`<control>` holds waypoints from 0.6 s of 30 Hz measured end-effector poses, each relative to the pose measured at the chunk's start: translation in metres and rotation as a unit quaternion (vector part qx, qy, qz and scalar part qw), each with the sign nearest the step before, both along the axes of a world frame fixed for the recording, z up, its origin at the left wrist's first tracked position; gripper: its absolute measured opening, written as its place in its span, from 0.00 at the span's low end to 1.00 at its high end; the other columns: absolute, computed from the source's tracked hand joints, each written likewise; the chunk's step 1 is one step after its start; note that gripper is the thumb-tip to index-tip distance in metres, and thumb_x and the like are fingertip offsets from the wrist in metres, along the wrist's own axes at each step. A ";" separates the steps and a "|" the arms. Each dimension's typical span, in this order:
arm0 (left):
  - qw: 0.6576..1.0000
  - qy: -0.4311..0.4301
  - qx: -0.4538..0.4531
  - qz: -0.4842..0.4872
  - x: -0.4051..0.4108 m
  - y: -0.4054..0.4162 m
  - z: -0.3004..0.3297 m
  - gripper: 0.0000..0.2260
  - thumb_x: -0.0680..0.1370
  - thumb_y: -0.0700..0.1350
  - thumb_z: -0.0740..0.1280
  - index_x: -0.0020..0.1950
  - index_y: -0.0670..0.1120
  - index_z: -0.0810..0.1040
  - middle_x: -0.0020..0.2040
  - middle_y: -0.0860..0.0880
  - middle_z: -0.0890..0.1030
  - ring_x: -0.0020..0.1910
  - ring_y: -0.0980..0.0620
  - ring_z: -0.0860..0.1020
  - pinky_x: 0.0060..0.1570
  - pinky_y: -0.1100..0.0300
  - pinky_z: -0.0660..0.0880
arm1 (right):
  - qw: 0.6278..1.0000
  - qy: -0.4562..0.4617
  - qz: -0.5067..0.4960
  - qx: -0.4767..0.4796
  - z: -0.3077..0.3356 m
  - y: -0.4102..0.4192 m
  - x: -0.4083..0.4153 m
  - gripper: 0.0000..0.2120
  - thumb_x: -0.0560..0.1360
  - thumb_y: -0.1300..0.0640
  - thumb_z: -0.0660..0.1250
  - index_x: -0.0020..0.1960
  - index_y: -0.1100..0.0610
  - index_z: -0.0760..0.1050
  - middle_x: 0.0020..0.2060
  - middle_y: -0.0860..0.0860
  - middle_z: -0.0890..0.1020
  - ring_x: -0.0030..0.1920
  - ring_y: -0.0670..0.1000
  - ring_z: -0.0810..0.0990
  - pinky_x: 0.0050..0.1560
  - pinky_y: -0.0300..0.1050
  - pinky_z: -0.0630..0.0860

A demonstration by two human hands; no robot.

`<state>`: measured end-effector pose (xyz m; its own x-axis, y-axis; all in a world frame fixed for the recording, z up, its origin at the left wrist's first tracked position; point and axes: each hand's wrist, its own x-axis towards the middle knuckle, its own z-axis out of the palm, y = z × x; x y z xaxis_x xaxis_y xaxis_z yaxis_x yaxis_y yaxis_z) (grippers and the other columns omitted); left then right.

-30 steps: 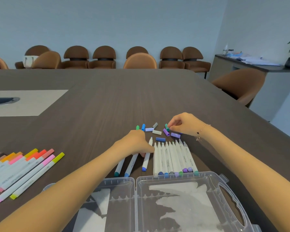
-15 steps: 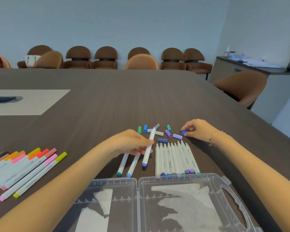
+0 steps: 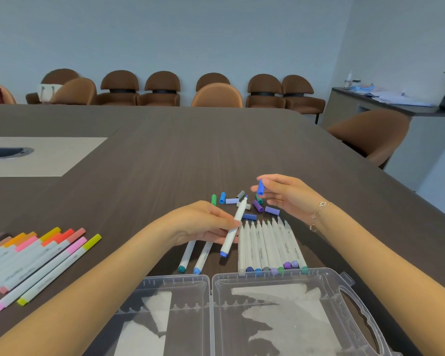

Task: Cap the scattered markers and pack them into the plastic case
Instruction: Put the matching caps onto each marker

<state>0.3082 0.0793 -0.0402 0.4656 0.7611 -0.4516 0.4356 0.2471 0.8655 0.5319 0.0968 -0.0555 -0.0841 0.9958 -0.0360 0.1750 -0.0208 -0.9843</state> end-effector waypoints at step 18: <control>1.000 -0.001 0.010 -0.003 -0.009 -0.004 -0.002 0.08 0.75 0.41 0.69 0.53 0.42 0.82 0.48 0.44 0.85 0.48 0.48 0.84 0.48 0.59 0.81 | 0.997 -0.049 -0.045 0.028 0.000 0.000 -0.025 0.09 0.76 0.51 0.66 0.50 0.56 0.79 0.48 0.52 0.85 0.48 0.50 0.81 0.49 0.42 0.77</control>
